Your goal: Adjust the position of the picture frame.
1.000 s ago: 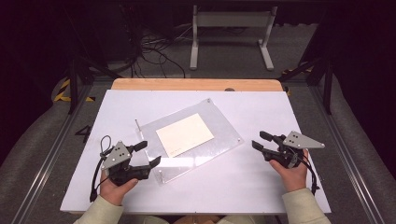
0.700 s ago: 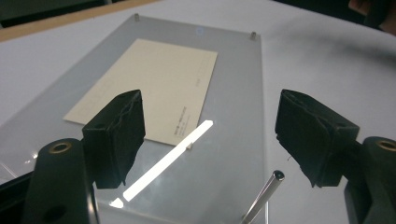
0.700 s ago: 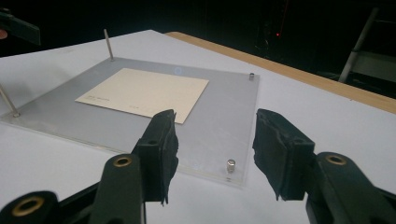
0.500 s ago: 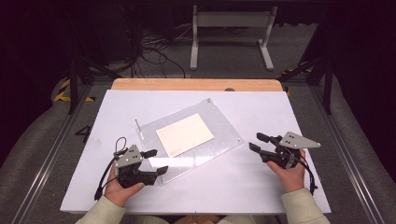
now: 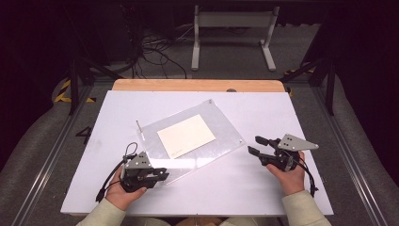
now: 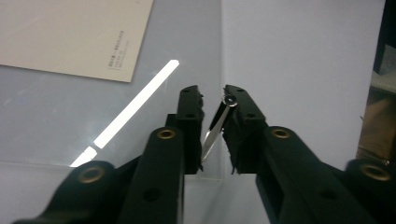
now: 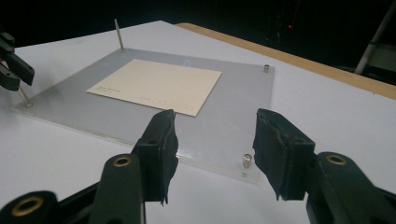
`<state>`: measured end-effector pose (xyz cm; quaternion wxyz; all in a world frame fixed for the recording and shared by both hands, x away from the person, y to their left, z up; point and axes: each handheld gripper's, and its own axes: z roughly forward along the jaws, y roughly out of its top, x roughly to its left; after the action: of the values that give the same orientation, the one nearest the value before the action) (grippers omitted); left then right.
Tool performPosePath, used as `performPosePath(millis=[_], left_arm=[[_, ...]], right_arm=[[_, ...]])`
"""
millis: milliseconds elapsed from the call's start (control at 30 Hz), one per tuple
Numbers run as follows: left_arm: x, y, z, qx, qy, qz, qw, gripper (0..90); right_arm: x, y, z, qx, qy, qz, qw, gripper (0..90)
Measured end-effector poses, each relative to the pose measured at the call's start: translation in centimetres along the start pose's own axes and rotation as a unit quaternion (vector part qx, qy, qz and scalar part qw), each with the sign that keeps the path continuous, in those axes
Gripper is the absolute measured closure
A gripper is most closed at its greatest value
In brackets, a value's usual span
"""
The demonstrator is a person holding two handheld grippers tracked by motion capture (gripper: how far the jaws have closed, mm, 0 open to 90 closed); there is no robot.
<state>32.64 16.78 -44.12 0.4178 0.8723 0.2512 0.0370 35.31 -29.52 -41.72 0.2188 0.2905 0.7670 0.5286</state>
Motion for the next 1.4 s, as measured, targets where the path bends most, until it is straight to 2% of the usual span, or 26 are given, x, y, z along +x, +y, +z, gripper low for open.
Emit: performPosePath(millis=[133, 200, 233, 333, 433, 467, 500, 533, 567, 600, 633, 667, 833, 900, 933, 967, 1033, 1067, 1100, 1267, 1400], left_arm=[[-0.5, 0.2, 0.0, 0.005, 0.022, 0.021, 0.9995, 83.4], [-0.7, 0.3, -0.1, 0.004, 0.033, 0.03, 0.999, 84.6], [-0.7, 0.4, -0.2, 0.002, 0.035, 0.029, 0.999, 84.7], [-0.4, 0.3, -0.7, 0.0, 0.058, 0.021, 0.9981, 84.9], [0.6, 0.0, -1.4, -0.008, 0.083, -0.001, 0.9965, 85.0], [1.0, -0.2, -1.8, -0.012, 0.096, -0.015, 0.9951, 84.9], [1.7, -0.5, -2.4, -0.023, 0.116, -0.035, 0.9923, 85.0], [1.7, -0.5, -2.4, -0.023, 0.116, -0.035, 0.9923, 85.0], [2.7, -0.8, -2.9, -0.036, 0.138, -0.052, 0.9885, 85.0], [2.7, -0.8, -2.9, -0.036, 0.138, -0.052, 0.9885, 85.0], [3.1, -1.0, -3.1, -0.041, 0.152, -0.068, 0.9852, 85.0], [3.5, -1.1, -3.3, -0.045, 0.165, -0.071, 0.9827, 85.0], [5.2, -1.8, -3.6, -0.06, 0.22, -0.113, 0.9672, 84.9], [5.8, -2.0, -3.5, -0.059, 0.234, -0.121, 0.9628, 84.8], [6.0, -2.2, -3.3, -0.059, 0.236, -0.126, 0.9617, 84.7], [6.2, -2.4, -3.3, -0.064, 0.229, -0.13, 0.9625, 84.1], [6.2, -2.4, -3.3, -0.064, 0.23, -0.129, 0.9625, 83.9], [6.2, -2.4, -3.3, -0.064, 0.23, -0.128, 0.9628, 83.7], [6.2, -2.4, -3.3, -0.066, 0.23, -0.128, 0.9625, 83.7], [6.4, -2.7, -3.3, -0.076, 0.217, -0.137, 0.9636, 82.5], [6.4, -2.7, -3.3, -0.077, 0.216, -0.138, 0.9636, 82.2]], right_arm=[[0.0, -0.1, 0.2, 0.006, 0.004, 0.0, 1.0, 51.0], [0.0, -0.1, 0.4, 0.013, 0.014, 0.0, 0.9998, 54.2], [0.0, -0.1, 0.4, 0.014, 0.016, -0.001, 0.9998, 56.6], [0.2, 0.0, 0.5, 0.017, 0.021, -0.009, 0.9996, 60.6], [0.2, 0.0, 0.7, 0.019, 0.022, -0.012, 0.9995, 61.8], [0.3, 0.0, 0.7, 0.021, 0.021, -0.012, 0.9995, 61.8], [0.2, 0.0, 0.8, 0.022, 0.022, -0.009, 0.9995, 61.4], [0.2, 0.0, 0.8, 0.022, 0.022, -0.009, 0.9995, 61.4], [0.3, 0.0, 1.0, 0.026, 0.022, -0.008, 0.9994, 60.6], [0.3, 0.0, 1.0, 0.026, 0.022, -0.008, 0.9994, 60.6], [0.3, 0.0, 1.1, 0.028, 0.021, -0.008, 0.9994, 60.3], [0.3, 0.0, 1.3, 0.03, 0.021, -0.006, 0.9993, 60.2], [0.5, 0.3, 2.8, 0.056, 0.022, -0.003, 0.9982, 61.4], [0.6, 0.6, 3.8, 0.07, 0.027, -0.001, 0.9972, 61.9], [0.7, 0.7, 4.3, 0.081, 0.028, 0.0, 0.9963, 62.0], [0.8, 1.0, 5.3, 0.096, 0.029, -0.003, 0.9949, 62.0], [0.9, 1.2, 5.8, 0.102, 0.034, -0.003, 0.9942, 62.1], [1.0, 1.4, 7.1, 0.114, 0.041, -0.002, 0.9926, 62.2], [1.0, 1.4, 7.1, 0.114, 0.041, -0.002, 0.9926, 62.2], [1.1, 1.6, 9.5, 0.137, 0.058, 0.0, 0.9889, 65.6], [1.0, 1.7, 10.9, 0.151, 0.059, -0.002, 0.9867, 70.2]])
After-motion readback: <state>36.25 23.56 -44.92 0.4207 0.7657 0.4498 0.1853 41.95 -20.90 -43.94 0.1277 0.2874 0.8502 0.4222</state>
